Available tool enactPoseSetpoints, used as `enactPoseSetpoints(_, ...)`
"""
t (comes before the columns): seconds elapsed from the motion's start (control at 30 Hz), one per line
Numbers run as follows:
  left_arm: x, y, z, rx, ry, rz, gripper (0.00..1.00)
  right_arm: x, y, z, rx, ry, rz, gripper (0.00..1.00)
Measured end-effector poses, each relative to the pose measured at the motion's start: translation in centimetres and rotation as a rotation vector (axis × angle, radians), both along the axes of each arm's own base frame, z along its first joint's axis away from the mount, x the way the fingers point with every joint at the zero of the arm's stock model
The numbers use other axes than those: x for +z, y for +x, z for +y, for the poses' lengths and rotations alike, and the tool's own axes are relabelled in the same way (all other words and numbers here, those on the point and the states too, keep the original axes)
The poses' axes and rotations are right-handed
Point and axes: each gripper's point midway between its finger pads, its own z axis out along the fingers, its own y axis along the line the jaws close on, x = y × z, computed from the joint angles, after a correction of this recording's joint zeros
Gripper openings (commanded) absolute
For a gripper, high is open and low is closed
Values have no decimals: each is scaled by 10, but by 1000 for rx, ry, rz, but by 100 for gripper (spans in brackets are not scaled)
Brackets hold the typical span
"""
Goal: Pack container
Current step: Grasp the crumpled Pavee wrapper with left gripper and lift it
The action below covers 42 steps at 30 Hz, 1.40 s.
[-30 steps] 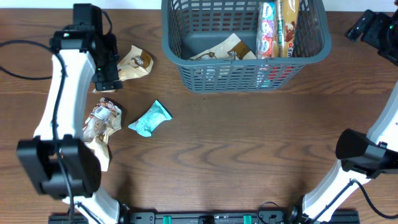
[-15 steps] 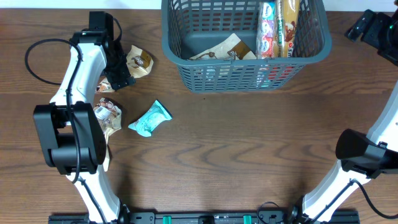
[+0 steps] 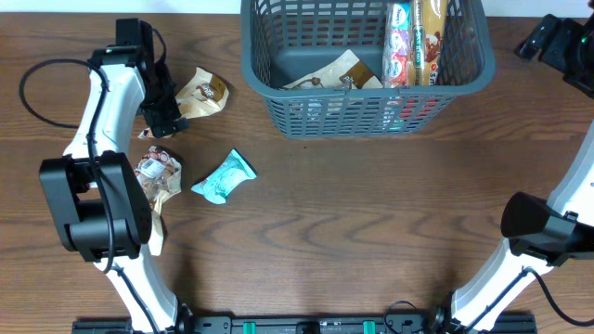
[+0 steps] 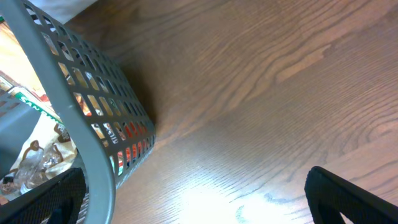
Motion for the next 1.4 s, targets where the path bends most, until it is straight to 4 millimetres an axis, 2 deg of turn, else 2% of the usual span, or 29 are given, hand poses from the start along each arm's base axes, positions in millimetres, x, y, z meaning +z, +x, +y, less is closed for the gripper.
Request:
enactPoseSetpoints(0.17, 1, 2, -9, -74, -31, -16, 99, 0, 0, 0, 0, 0, 0, 99)
enactPoseSetpoints(0.23, 5, 14, -12, -99, -44, -71, 99, 0, 0, 0, 0, 0, 0, 99)
enactPoseSetpoints(0.37, 30, 62, -22, -122, -95, -294, 99, 0, 0, 0, 0, 0, 0, 99)
enactPoseSetpoints(0.47, 46, 82, -29, -97, -140, -385, 99, 0, 0, 0, 0, 0, 0, 99)
enactPoseSetpoints(0.57, 53, 84, -34, -72, -153, -388, 99, 0, 0, 0, 0, 0, 0, 99)
enactPoseSetpoints(0.8, 75, 68, -42, -48, -74, -289, 99, 0, 0, 0, 0, 0, 0, 99)
enactPoseSetpoints(0.93, 92, 74, -37, -39, -30, -276, 99, 0, 0, 0, 0, 0, 0, 99)
enactPoseSetpoints(1.0, 90, 77, -33, -36, -16, -252, 99, 0, 0, 0, 0, 0, 0, 99)
enactPoseSetpoints(1.07, 79, 74, -27, -34, 0, -198, 99, 0, 0, 0, 0, 0, 0, 99)
enactPoseSetpoints(1.23, 37, 56, -13, -25, 13, -40, 99, 0, 0, 0, 0, 0, 0, 99)
enactPoseSetpoints(1.33, 22, 45, -2, -17, 18, 31, 99, 0, 0, 0, 0, 0, 0, 99)
enactPoseSetpoints(1.4, 20, 40, 3, -9, 21, 53, 99, 0, 0, 0, 0, 0, 0, 99)
